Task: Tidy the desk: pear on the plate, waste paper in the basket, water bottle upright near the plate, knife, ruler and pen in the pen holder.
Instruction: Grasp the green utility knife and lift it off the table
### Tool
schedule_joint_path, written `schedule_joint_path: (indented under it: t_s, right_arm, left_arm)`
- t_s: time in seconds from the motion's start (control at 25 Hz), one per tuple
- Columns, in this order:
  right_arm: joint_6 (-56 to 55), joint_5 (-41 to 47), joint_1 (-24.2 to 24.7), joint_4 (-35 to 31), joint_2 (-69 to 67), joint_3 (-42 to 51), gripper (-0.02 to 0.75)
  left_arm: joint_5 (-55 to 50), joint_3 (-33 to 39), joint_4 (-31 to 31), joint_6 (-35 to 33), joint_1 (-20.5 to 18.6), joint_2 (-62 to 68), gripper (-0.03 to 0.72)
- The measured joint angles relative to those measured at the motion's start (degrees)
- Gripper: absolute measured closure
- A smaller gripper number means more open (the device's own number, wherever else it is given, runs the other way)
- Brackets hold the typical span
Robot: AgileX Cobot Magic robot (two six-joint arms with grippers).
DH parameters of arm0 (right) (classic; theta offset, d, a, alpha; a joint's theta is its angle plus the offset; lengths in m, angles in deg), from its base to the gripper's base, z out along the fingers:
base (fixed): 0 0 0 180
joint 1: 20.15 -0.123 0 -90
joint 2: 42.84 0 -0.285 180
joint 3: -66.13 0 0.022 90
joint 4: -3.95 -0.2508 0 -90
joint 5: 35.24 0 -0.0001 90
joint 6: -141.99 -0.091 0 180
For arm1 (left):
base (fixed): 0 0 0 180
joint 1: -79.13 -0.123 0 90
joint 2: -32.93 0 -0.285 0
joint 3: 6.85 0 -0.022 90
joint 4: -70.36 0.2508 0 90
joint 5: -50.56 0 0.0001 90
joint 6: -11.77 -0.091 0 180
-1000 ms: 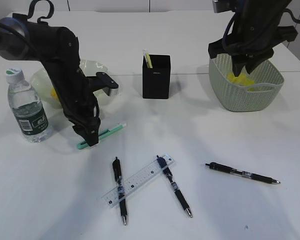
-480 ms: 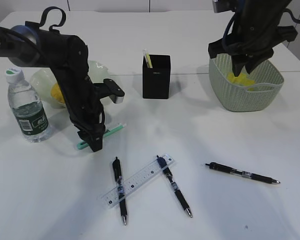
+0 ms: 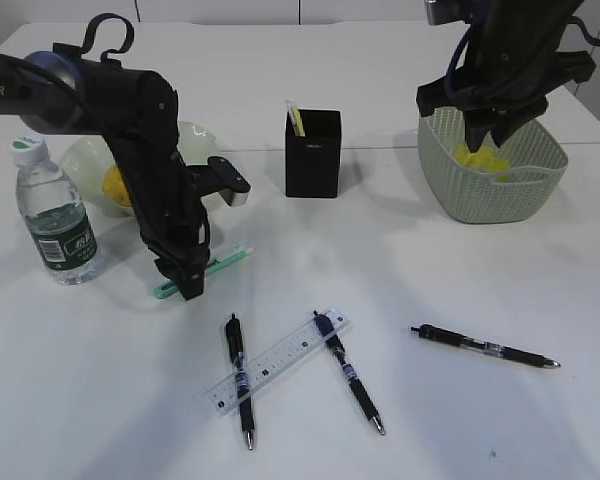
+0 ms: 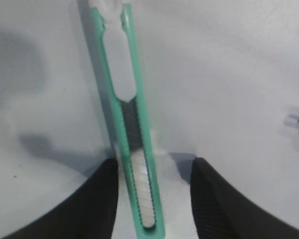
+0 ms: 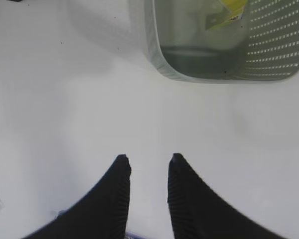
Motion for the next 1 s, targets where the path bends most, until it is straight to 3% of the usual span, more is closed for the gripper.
schedule_joint_path:
  t_s: [0.48,1.0]
  right_arm:
    - [0.0,0.0,0.0,0.1,0.0,0.0,0.537]
    - [0.0,0.0,0.0,0.1,0.0,0.0,0.537]
  left_arm:
    - [0.3,0.0,1.7,0.0,0.0,0.0,0.579]
    - [-0.6,-0.8,1.7,0.0,0.0,0.2,0.585]
